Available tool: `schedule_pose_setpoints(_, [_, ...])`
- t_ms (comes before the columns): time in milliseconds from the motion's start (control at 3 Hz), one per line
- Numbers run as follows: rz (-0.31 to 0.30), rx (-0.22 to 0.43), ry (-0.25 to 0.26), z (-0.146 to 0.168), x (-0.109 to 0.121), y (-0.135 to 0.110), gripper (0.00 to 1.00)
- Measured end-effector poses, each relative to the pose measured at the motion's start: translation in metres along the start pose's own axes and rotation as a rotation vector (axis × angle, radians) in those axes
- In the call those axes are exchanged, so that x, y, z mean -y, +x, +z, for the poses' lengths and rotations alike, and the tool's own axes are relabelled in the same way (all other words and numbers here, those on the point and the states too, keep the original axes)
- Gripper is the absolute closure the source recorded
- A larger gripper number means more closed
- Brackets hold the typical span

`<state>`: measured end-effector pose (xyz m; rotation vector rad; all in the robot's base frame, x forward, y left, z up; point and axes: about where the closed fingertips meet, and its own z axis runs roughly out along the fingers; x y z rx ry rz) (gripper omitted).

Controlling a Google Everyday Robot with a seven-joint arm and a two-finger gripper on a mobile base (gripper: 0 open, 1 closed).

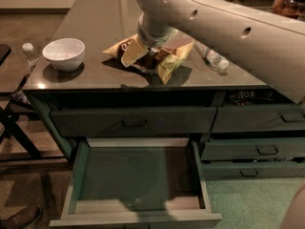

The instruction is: Pick brown chip bag from middle drawer and place on counter

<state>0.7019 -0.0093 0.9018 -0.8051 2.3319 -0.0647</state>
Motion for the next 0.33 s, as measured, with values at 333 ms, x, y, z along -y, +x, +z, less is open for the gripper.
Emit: schedule_pose_setpoints(333, [0.0,0.0,0.0,0.0,0.0,0.0,0.0])
